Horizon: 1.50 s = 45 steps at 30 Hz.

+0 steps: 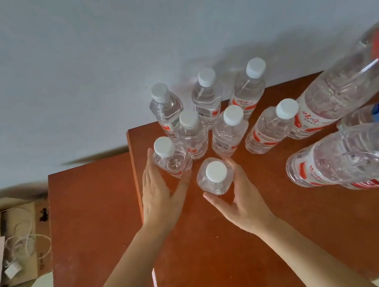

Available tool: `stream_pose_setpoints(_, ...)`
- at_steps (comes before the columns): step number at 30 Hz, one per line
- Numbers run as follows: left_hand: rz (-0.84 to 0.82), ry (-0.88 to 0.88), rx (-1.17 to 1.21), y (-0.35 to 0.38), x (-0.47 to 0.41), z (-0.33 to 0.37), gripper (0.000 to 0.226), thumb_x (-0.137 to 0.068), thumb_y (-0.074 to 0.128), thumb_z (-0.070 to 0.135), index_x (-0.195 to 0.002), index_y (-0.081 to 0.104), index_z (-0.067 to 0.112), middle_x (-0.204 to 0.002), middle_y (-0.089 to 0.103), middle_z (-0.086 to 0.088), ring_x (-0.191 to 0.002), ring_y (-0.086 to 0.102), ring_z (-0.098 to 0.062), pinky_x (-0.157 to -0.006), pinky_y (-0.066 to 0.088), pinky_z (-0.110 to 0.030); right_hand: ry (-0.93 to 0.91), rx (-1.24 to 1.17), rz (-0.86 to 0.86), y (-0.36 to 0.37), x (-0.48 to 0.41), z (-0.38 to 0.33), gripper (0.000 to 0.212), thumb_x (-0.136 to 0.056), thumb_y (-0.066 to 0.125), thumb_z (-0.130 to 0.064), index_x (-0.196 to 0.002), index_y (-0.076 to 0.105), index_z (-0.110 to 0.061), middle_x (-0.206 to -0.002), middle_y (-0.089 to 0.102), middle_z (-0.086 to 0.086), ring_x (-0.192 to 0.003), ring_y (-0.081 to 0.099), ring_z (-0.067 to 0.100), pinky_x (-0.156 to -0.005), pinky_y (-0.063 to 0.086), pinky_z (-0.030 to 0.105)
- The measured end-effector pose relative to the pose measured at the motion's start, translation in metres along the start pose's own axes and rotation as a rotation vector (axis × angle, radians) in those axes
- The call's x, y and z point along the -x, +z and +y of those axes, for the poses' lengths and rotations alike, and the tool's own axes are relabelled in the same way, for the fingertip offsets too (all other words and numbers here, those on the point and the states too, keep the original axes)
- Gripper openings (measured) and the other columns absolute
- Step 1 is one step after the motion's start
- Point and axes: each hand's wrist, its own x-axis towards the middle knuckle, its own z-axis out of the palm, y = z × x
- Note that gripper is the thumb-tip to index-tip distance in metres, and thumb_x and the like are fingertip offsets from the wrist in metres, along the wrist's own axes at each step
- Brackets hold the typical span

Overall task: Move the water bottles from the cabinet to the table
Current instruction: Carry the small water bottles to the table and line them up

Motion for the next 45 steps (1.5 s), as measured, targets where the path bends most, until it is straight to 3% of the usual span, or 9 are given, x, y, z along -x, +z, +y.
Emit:
stream_pose_setpoints(8,0.051,-0.080,0.131,0.004,0.008,0.010,0.061,-0.095,0.067,0.028,-0.141,0.029,0.020,-0.128,0.058,0.004,-0.113,0.062,-0.022,-0.078,0.047,-0.024,0.045,-0.066,0.056,0.003,0.003,-0.011,0.075,-0.086,0.079,-0.049,-0.142,0.031,-0.037,-0.138,0.053,-0.010,-0.128,0.054,0.006,-0.099,0.054,0.025)
stream_pose_setpoints(11,0.080,-0.068,0.135,-0.016,0.039,0.011,0.059,-0.094,0.066,0.029,-0.138,0.026,0.033,-0.129,0.057,0.002,-0.110,0.062,-0.023,-0.083,0.055,-0.036,0.047,-0.071,0.037,-0.010,0.012,-0.023,0.069,-0.088,0.073,-0.056,-0.140,0.029,-0.048,-0.138,0.052,-0.013,-0.126,0.056,0.008,-0.094,0.058,0.036)
stream_pose_setpoints(14,0.149,-0.071,0.140,-0.050,0.071,0.027,0.061,-0.093,0.066,0.034,-0.138,0.025,0.040,-0.130,0.058,0.000,-0.107,0.065,-0.027,-0.087,0.058,-0.049,0.011,-0.060,0.004,-0.033,0.020,-0.053,0.073,-0.089,0.070,-0.059,-0.147,0.031,-0.036,-0.142,0.050,-0.011,-0.129,0.054,0.008,-0.101,0.055,0.039)
stream_pose_setpoints(20,0.389,0.063,0.144,-0.145,0.114,0.101,0.069,-0.086,0.062,0.060,-0.139,0.029,0.030,-0.128,0.060,-0.001,-0.102,0.067,-0.028,-0.085,0.056,-0.049,-0.261,-0.054,0.032,-0.099,-0.004,-0.177,0.067,-0.089,0.071,-0.054,-0.142,0.035,-0.034,-0.137,0.050,-0.003,-0.128,0.052,0.012,-0.105,0.048,0.029)
stream_pose_setpoints(24,0.648,0.192,0.074,-0.209,0.165,0.155,0.066,-0.084,0.058,0.059,-0.137,0.029,0.031,-0.125,0.056,-0.003,-0.089,0.067,-0.031,-0.072,0.052,-0.040,-0.494,-0.072,0.125,-0.143,-0.012,-0.267,0.067,-0.087,0.075,-0.048,-0.140,0.040,-0.028,-0.132,0.048,-0.006,-0.121,0.052,-0.001,-0.096,0.045,0.013)
stream_pose_setpoints(29,1.003,0.263,-0.189,-0.259,0.239,0.175,0.071,-0.091,0.065,0.045,-0.143,0.034,0.008,-0.131,0.056,-0.016,-0.108,0.060,-0.028,-0.076,0.048,-0.031,-0.785,-0.070,0.203,-0.151,-0.012,-0.355,0.071,-0.082,0.084,-0.028,-0.140,0.045,-0.015,-0.139,0.047,0.004,-0.124,0.043,-0.011,-0.089,0.039,-0.001)
stream_pose_setpoints(32,1.107,0.180,-0.314,-0.282,0.289,0.160,0.074,-0.095,0.067,0.036,-0.151,0.028,0.007,-0.133,0.055,-0.018,-0.115,0.059,-0.035,-0.084,0.053,-0.046,-0.907,-0.099,0.126,-0.120,0.007,-0.394,0.074,-0.084,0.084,-0.024,-0.144,0.041,-0.020,-0.145,0.048,0.004,-0.132,0.050,0.015,-0.094,0.049,0.018)
stream_pose_setpoints(35,1.161,0.101,-0.400,-0.303,0.333,0.139,0.075,-0.092,0.064,0.030,-0.154,0.027,0.009,-0.128,0.056,-0.017,-0.109,0.058,-0.036,-0.081,0.053,-0.052,-0.975,-0.116,0.072,-0.081,0.036,-0.418,0.070,-0.087,0.082,-0.025,-0.144,0.043,-0.020,-0.141,0.050,-0.002,-0.127,0.053,0.019,-0.093,0.054,0.035)
stream_pose_setpoints(45,1.357,-0.453,-0.796,-0.383,0.593,-0.005,0.081,-0.074,0.086,0.020,-0.146,0.049,0.013,-0.124,0.064,-0.015,-0.104,0.063,-0.044,-0.083,0.051,-0.065,-1.228,-0.055,-0.199,0.116,0.226,-0.524,0.079,-0.079,0.088,-0.024,-0.147,0.047,-0.018,-0.137,0.058,0.005,-0.121,0.059,0.025,-0.098,0.054,0.046)
